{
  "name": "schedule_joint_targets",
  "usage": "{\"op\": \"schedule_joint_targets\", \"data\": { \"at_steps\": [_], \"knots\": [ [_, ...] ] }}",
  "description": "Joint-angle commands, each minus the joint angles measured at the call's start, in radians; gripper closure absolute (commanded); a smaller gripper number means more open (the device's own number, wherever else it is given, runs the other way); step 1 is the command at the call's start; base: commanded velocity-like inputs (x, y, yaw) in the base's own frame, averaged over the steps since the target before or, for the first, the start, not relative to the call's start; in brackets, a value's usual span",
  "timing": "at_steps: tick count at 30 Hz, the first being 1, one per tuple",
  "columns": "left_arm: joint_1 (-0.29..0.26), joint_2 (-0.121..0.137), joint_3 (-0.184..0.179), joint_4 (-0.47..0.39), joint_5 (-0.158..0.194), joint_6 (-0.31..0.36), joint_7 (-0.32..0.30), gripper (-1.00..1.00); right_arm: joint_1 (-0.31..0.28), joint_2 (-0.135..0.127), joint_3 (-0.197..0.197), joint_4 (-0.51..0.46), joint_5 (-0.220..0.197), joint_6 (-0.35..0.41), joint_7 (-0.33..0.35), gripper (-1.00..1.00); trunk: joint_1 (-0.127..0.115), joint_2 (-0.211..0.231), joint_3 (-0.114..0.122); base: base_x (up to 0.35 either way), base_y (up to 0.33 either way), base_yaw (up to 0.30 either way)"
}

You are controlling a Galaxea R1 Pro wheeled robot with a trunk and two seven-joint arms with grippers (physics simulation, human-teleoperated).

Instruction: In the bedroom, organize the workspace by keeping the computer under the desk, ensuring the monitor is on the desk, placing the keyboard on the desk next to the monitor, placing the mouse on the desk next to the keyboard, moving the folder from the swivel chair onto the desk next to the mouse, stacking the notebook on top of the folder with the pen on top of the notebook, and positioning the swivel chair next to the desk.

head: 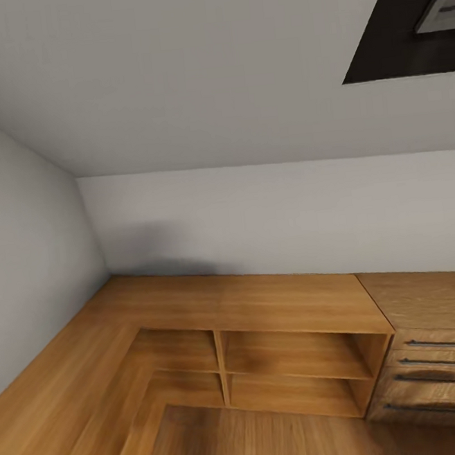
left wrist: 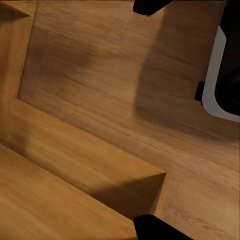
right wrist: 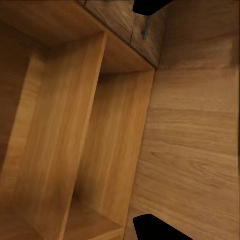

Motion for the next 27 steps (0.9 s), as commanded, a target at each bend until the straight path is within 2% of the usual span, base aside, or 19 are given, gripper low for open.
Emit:
{"op": "schedule_joint_targets", "data": {
  "at_steps": [1,6,21,27],
  "knots": [
    [0.001,0.0,-0.009,-0.002,0.009,-0.001,0.003,-1.0,-0.001,0.0,0.009,0.001,-0.004,-0.001,-0.006,-1.0,0.0,-0.001,-0.002,0.005,0.0,-0.288],
    [0.001,0.0,-0.01,-0.002,0.008,-0.001,0.003,-1.0,-0.001,0.001,0.009,0.001,-0.004,-0.001,-0.007,-1.0,0.0,-0.001,-0.004,0.158,0.0,-0.288],
    [0.001,0.0,-0.01,-0.002,0.008,-0.001,0.003,-1.0,-0.001,0.002,0.009,0.001,-0.004,-0.001,-0.008,-1.0,0.0,-0.001,-0.014,0.312,0.0,-0.283],
    [0.001,0.0,-0.01,-0.002,0.008,-0.001,0.003,-1.0,-0.001,0.002,0.007,0.001,-0.004,-0.001,-0.009,-1.0,0.0,-0.001,-0.019,0.076,0.0,-0.259]
  ]
}}
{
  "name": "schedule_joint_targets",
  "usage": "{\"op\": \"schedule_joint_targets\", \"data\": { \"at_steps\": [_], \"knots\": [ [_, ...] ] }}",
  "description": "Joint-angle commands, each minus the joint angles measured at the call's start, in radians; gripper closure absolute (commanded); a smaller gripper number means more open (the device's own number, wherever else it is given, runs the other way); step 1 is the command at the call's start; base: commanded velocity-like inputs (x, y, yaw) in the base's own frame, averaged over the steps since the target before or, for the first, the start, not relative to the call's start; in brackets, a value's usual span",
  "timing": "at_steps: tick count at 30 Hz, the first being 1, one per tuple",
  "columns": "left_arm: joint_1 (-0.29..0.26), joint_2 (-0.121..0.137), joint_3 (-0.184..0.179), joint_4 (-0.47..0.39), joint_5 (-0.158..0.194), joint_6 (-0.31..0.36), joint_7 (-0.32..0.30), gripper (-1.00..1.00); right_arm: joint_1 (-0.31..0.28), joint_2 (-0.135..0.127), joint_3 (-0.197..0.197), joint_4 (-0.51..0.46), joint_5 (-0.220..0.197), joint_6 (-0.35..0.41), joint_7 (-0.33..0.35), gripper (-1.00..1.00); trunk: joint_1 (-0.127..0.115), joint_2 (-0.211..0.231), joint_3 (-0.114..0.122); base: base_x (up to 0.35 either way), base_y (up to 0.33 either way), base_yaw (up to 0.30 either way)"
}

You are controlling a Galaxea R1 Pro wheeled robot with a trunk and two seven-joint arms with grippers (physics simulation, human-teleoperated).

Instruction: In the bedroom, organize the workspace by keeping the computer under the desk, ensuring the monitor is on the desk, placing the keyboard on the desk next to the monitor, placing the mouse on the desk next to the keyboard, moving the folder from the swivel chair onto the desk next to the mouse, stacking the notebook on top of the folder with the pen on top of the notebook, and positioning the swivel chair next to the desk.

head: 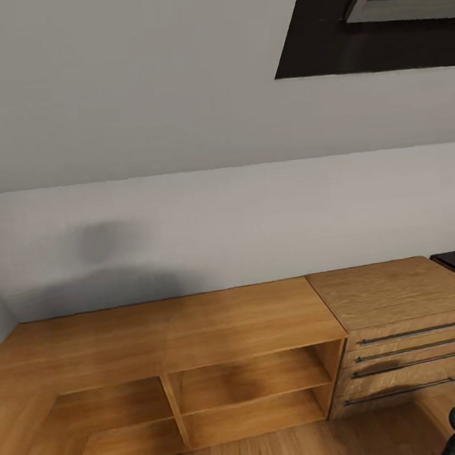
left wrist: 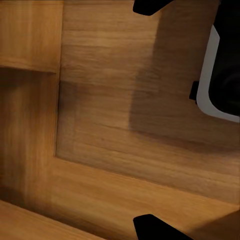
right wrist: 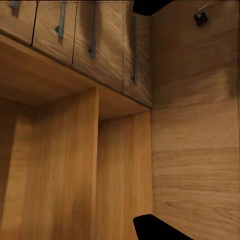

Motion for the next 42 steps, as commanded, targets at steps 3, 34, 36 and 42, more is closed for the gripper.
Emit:
{"op": "schedule_joint_targets", "data": {
  "at_steps": [3,34,36,42],
  "knots": [
    [0.001,0.001,-0.009,-0.002,0.009,-0.001,0.003,-1.0,-0.001,0.001,0.008,0.001,-0.004,-0.001,-0.005,-1.0,0.0,-0.001,-0.004,0.012,0.007,-0.255],
    [0.001,0.0,-0.009,-0.002,0.008,-0.001,0.003,-1.0,-0.001,-0.001,0.008,0.001,-0.004,0.015,-0.004,-1.0,0.0,-0.001,-0.025,0.0,0.138,-0.269],
    [0.001,0.0,-0.009,-0.002,0.008,-0.001,0.003,-1.0,-0.001,-0.001,0.008,0.001,-0.004,0.016,-0.004,-1.0,0.0,-0.001,-0.026,0.0,0.0,-0.272],
    [0.001,0.0,-0.009,-0.002,0.008,-0.001,0.003,-1.0,-0.001,-0.001,0.008,0.001,-0.004,0.017,-0.004,-1.0,0.0,-0.001,-0.03,0.0,0.0,-0.272]
  ]
}}
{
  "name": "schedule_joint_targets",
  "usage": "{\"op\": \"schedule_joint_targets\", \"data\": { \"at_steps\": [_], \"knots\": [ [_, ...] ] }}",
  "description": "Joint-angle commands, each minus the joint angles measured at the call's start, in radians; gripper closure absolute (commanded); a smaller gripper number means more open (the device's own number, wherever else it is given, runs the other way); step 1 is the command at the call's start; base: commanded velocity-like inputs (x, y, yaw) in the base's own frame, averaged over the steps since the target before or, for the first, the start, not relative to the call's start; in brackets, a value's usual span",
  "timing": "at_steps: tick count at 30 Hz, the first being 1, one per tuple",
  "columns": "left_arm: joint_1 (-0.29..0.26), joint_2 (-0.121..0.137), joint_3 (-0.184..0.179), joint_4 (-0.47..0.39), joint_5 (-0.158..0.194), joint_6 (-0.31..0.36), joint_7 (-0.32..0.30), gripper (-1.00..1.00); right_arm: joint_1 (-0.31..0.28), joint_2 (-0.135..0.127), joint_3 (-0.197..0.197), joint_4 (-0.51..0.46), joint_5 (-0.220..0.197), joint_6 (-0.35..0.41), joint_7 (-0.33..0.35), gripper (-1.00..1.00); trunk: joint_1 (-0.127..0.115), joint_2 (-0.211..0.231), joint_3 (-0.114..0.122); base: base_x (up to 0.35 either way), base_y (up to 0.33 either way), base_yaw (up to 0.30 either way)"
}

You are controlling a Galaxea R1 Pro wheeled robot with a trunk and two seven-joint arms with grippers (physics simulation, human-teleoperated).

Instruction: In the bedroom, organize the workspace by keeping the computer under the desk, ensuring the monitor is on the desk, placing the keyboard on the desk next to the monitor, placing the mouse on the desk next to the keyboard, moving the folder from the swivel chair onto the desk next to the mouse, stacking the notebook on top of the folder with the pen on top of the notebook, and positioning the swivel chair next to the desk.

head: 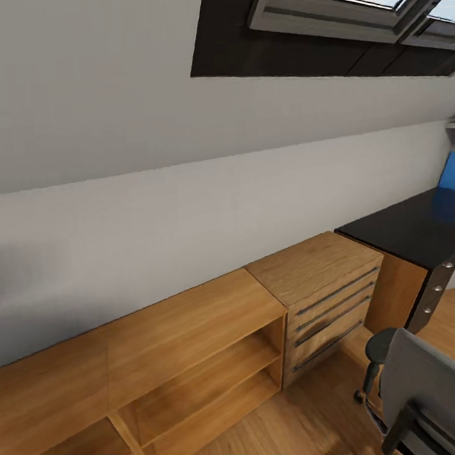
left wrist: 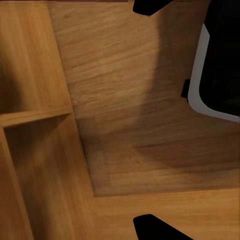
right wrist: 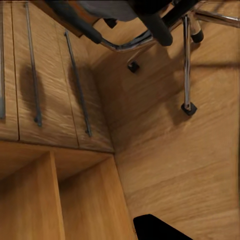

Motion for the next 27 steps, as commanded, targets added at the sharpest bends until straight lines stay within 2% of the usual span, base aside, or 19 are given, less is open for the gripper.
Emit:
{"op": "schedule_joint_targets", "data": {
  "at_steps": [1,27],
  "knots": [
    [0.001,0.0,-0.009,-0.002,0.009,-0.001,0.003,-1.0,-0.001,0.001,0.009,0.001,-0.004,-0.001,-0.006,-1.0,0.0,-0.001,-0.002,0.0,0.0,-0.272],
    [0.001,0.0,-0.008,-0.002,0.009,-0.001,0.003,-1.0,-0.001,0.001,0.009,0.001,-0.004,-0.001,-0.006,-1.0,0.0,-0.001,-0.018,0.0,0.0,-0.272]
  ]
}}
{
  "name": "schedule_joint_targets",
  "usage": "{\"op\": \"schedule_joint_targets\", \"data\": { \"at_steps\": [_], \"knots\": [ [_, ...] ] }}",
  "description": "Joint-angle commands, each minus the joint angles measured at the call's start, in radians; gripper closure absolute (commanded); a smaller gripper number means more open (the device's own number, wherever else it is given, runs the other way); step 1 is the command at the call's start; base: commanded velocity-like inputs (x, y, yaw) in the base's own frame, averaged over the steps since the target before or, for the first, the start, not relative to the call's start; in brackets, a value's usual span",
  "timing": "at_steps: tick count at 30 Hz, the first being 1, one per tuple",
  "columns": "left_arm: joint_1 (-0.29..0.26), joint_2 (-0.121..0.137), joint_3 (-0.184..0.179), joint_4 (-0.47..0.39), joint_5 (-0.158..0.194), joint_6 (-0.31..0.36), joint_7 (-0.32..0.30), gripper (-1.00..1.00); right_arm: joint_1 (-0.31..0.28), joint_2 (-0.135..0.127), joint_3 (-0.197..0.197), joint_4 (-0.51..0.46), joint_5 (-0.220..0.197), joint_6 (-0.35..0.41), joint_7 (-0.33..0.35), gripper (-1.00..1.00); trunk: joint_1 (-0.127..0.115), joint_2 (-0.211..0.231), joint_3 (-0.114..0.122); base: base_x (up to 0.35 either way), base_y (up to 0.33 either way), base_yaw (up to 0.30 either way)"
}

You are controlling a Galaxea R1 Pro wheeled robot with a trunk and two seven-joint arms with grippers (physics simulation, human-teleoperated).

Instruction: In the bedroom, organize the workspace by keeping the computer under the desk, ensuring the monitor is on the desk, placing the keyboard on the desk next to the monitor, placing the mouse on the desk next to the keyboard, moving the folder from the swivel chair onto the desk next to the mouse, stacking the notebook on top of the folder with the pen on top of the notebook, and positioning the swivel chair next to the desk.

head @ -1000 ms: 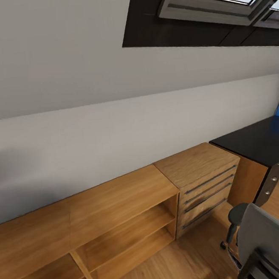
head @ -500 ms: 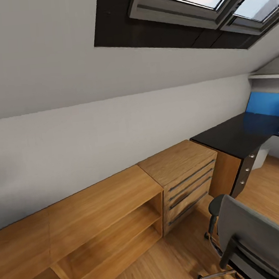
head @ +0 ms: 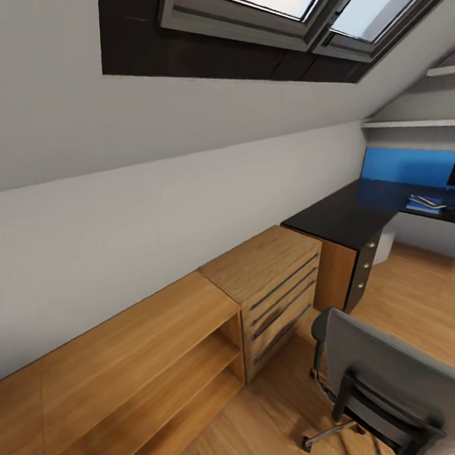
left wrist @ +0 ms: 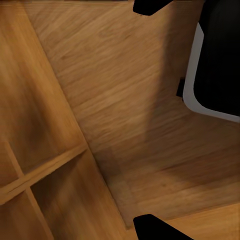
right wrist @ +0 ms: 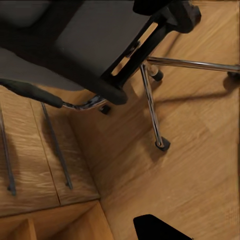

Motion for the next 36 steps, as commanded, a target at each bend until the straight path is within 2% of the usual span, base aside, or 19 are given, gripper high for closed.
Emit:
{"op": "schedule_joint_targets", "data": {
  "at_steps": [1,36],
  "knots": [
    [0.001,0.0,-0.009,-0.002,0.009,-0.001,0.003,-1.0,-0.001,0.0,0.008,0.001,-0.004,-0.001,-0.006,-1.0,0.0,-0.001,-0.002,0.0,0.0,-0.272],
    [0.001,0.0,-0.01,-0.002,0.008,-0.001,0.003,-1.0,-0.001,0.0,0.01,0.001,-0.002,-0.001,-0.005,-1.0,0.0,-0.001,-0.018,0.0,0.003,-0.275]
  ]
}}
